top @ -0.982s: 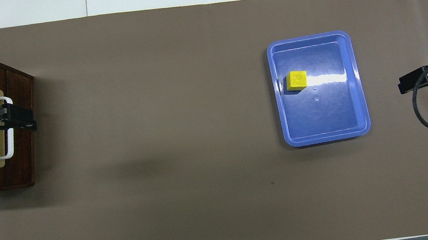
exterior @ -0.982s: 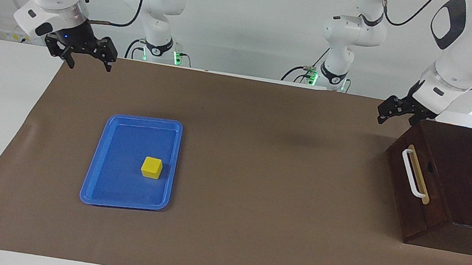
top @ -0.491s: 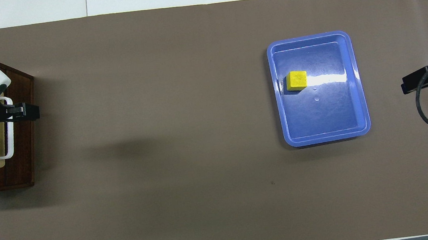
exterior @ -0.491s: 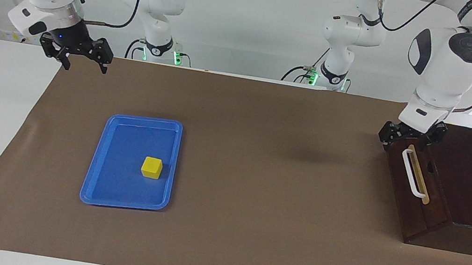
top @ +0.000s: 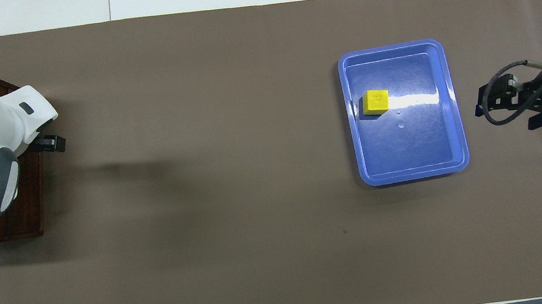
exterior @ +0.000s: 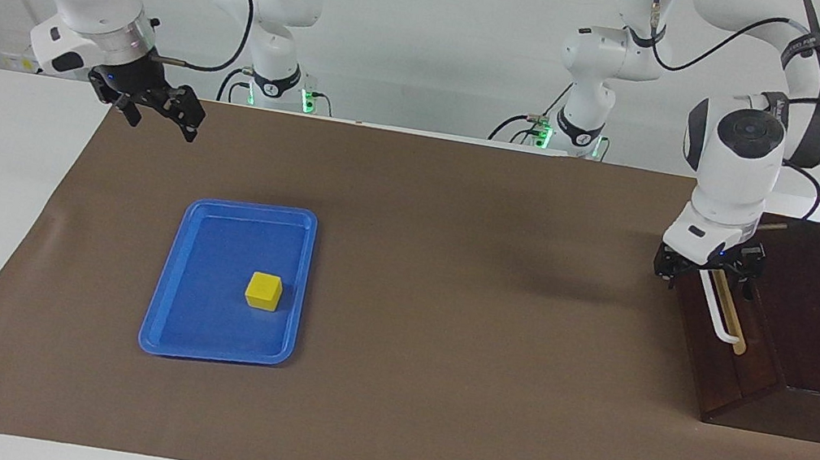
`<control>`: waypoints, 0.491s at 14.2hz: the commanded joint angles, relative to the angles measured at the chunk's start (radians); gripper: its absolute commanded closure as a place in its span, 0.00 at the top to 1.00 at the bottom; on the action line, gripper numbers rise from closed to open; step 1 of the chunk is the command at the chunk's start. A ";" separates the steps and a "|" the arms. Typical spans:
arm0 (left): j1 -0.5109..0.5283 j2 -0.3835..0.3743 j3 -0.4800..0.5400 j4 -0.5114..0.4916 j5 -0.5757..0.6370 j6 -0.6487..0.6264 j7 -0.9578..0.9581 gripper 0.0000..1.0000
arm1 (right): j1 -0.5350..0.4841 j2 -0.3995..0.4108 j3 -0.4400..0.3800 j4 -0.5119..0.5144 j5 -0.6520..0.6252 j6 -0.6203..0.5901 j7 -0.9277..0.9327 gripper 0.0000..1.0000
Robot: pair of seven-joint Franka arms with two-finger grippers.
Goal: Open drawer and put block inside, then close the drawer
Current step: 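Pull the drawer open with the left gripper while the right gripper reaches the tray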
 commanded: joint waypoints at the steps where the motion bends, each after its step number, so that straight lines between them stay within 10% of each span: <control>1: 0.013 -0.009 0.006 -0.062 0.076 0.081 0.007 1.00 | -0.021 0.058 0.008 -0.029 0.097 0.065 0.216 1.00; 7: 0.031 0.014 0.006 -0.099 0.085 0.136 -0.001 1.00 | -0.015 0.147 0.007 -0.127 0.304 0.268 0.537 1.00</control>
